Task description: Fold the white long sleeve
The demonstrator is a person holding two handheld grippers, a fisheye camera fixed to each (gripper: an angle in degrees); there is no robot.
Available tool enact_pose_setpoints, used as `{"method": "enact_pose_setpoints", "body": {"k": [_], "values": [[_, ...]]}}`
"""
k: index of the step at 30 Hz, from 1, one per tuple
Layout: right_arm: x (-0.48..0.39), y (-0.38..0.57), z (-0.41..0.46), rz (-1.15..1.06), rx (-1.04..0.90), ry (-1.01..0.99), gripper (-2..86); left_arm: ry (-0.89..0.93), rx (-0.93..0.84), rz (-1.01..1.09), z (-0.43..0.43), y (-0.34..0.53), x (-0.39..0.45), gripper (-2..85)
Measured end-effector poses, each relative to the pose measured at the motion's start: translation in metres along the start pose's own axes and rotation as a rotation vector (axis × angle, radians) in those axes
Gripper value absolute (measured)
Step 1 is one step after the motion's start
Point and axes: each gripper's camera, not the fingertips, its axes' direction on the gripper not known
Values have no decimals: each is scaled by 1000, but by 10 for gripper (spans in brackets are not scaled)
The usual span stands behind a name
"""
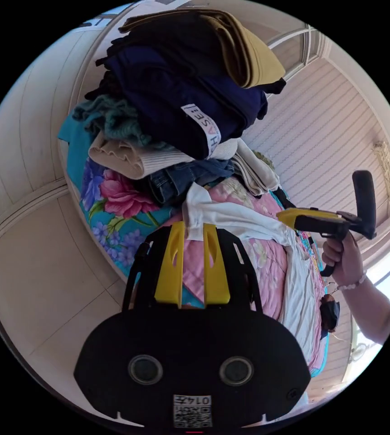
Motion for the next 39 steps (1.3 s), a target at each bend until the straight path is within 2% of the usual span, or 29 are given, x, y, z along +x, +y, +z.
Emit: {"method": "enact_pose_setpoints", "body": {"k": [4, 8, 11, 17, 22, 27, 30, 34, 39], "values": [[-14, -41, 34, -11, -36, -6, 58, -26, -52, 72, 5, -2, -11, 59], [-22, -70, 64, -25, -94, 18, 64, 88, -2, 105, -17, 8, -21, 0], [-30, -90, 82, -36, -120, 1, 72, 146, 0, 143, -35, 22, -23, -8], [-58, -117, 129, -49, -222, -74, 91, 98, -78, 158, -29, 44, -25, -10], [-72, -121, 148, -55, -272, 83, 64, 96, -72, 142, -32, 50, -24, -10], [-55, -98, 71, 31, -94, 30, 18, 164, -2, 172, -58, 50, -3, -10], [-25, -54, -11, 112, 68, -31, 12, 263, 55, 229, -73, 50, 31, -10], [16, 54, -147, 246, 308, -54, 8, 449, 109, 369, -82, 53, 113, -10], [25, 197, -302, 416, 523, 132, 7, 626, 92, 567, -78, 71, 223, -10]]}}
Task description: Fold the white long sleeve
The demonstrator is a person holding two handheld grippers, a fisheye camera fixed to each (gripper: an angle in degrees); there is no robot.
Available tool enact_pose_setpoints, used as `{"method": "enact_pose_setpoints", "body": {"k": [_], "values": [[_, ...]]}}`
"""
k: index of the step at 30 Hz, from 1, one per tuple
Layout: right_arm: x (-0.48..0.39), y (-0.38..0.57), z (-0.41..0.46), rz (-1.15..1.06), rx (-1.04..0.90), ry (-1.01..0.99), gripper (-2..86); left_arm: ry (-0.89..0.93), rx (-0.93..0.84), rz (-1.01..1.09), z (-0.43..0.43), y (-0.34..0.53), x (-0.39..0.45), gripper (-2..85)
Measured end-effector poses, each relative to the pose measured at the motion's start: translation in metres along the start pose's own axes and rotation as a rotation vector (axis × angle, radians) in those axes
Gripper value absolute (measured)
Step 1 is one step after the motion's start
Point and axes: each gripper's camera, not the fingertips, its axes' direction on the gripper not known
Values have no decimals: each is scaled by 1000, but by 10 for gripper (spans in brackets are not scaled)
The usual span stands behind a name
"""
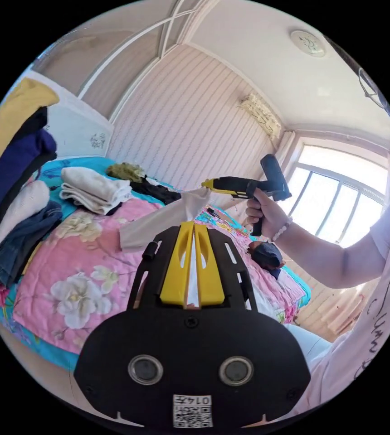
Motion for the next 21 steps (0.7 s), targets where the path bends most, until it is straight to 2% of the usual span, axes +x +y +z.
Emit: {"method": "enact_pose_setpoints", "body": {"k": [2, 5, 8, 10, 14, 17, 21], "values": [[27, 23, -85, 77, 98, 41, 7, 74, -49, 65, 35, -8, 38, -9], [51, 54, -159, 160, 150, 56, 7, 156, -116, 123, 74, -10, 79, -8], [71, 82, -200, 237, 175, 26, 7, 157, -224, 142, 116, -3, 107, -4], [82, 95, -210, 277, 166, 8, 7, 157, -297, 144, 142, 4, 122, 4], [92, 117, -212, 335, 142, -81, 7, 108, -352, 124, 178, 20, 153, 99], [93, 125, -214, 346, 125, -141, 7, 15, -356, 101, 188, 23, 161, 123], [98, 126, -234, 345, 124, -195, 7, -2, -341, 124, 191, 17, 159, 124]]}}
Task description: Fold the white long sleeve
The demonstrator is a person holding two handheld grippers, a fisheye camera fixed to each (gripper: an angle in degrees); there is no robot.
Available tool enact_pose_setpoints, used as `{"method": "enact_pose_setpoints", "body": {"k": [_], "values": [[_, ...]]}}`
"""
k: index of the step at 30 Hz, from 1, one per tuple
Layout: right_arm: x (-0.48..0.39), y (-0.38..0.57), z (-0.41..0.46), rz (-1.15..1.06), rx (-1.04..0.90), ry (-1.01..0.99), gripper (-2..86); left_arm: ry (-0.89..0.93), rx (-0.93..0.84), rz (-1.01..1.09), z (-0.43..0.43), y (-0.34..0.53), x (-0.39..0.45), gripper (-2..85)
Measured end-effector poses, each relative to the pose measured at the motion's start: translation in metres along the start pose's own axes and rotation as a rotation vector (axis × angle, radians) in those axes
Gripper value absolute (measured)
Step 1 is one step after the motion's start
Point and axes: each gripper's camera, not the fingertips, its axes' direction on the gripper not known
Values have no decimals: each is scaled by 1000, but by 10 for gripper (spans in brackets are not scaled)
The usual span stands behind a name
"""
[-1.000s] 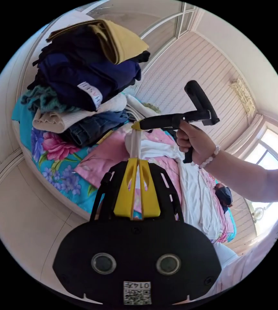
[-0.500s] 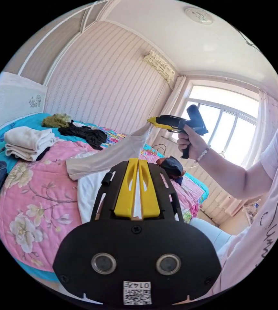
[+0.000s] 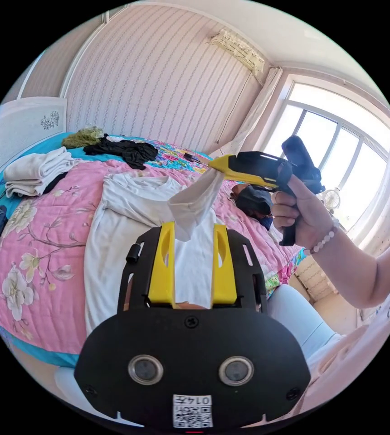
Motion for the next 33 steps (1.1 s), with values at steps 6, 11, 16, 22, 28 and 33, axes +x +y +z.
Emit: {"method": "enact_pose_setpoints", "body": {"k": [6, 11, 16, 22, 28, 33], "values": [[-2, -15, -50, -16, 1, -45, 7, 66, -3, 68, 30, -28, -4, 111], [-7, -21, -118, -44, 90, 3, 7, 179, 88, 255, 43, -64, 34, -5], [5, 2, -178, 13, 172, 84, 8, 271, 59, 356, 69, -78, 70, -9], [58, 52, -201, 246, 142, 103, 9, 369, -87, 388, 117, -73, 91, -9], [98, 79, -193, 373, 29, 140, 20, 359, -277, 407, 165, -57, 93, -1], [121, 87, -182, 447, -208, 275, 53, 318, -313, 328, 167, -70, 44, 16]]}}
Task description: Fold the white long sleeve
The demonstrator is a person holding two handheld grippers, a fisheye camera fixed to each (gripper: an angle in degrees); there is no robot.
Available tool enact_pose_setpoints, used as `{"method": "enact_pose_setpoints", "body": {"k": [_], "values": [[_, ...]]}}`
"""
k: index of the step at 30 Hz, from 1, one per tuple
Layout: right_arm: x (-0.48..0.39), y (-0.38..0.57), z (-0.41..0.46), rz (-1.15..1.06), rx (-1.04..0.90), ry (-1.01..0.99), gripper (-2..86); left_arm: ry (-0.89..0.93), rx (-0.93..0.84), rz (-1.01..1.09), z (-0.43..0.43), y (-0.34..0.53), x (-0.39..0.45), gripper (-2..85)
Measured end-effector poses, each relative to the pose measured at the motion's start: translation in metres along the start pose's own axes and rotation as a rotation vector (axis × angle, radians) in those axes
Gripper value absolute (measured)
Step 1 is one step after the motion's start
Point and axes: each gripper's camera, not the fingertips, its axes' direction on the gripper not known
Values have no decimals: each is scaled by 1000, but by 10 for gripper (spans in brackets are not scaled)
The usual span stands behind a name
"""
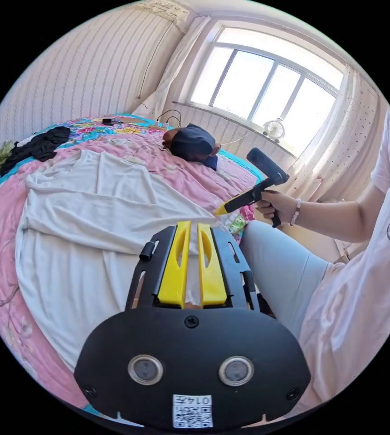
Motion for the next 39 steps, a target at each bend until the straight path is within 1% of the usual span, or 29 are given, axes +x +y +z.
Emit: {"method": "enact_pose_setpoints", "body": {"k": [3, 5, 6, 7, 8, 10, 11, 13, 14, 17, 20, 22, 24, 25, 27, 28, 29, 31, 36, 39], "values": [[-2, -22, -12, -44, -7, 78, 65, -104, 31, -78, -31, -8, -61, 13], [-12, -63, -24, -126, 34, 123, 72, -269, 34, -160, -54, -24, -124, 1], [-14, -77, -26, -146, 47, 128, 74, -320, 28, -170, -57, -30, -139, 0], [-21, -106, -30, -191, 77, 132, 77, -421, 9, -199, -61, -42, -171, 1], [-27, -137, -32, -237, 111, 146, 78, -468, -7, -236, -62, -55, -204, 5], [-34, -186, -29, -285, 136, 183, 79, -463, -9, -345, -60, -73, -254, 25], [-35, -218, -24, -294, 134, 217, 81, -410, -3, -430, -57, -83, -283, 44], [-30, -264, -15, -273, 121, 250, 86, -338, 13, -492, -50, -100, -315, 68], [-25, -290, -10, -255, 110, 242, 93, -355, 17, -504, -43, -110, -328, 77], [-9, -341, 0, -171, 115, 185, 120, -377, -12, -516, -20, -127, -358, 81], [2, -370, 11, -114, 127, 254, 131, -332, -112, -548, 7, -133, -388, 75], [8, -381, 14, -95, 138, 243, 123, -353, -174, -552, 16, -136, -400, 58], [13, -391, 18, -91, 108, 214, 89, -369, -211, -568, 18, -138, -410, 38], [16, -397, 19, -94, 70, 193, 47, -371, -208, -587, 14, -139, -416, 26], [19, -399, 7, -102, 108, 173, 22, -410, -186, -591, 4, -142, -420, 13], [19, -398, -4, -100, 144, 192, 15, -463, -174, -573, -4, -145, -421, 6], [20, -398, -16, -103, 168, 193, 10, -507, -174, -554, -12, -149, -423, 2], [20, -399, -31, -99, 186, 199, 5, -525, -169, -549, -24, -154, -428, -2], [3, -389, -75, -109, 282, 150, 1, -527, -58, -539, -66, -162, -419, -7], [-15, -360, -103, -159, 320, 95, 1, -516, -10, -502, -96, -153, -397, -7]]}}
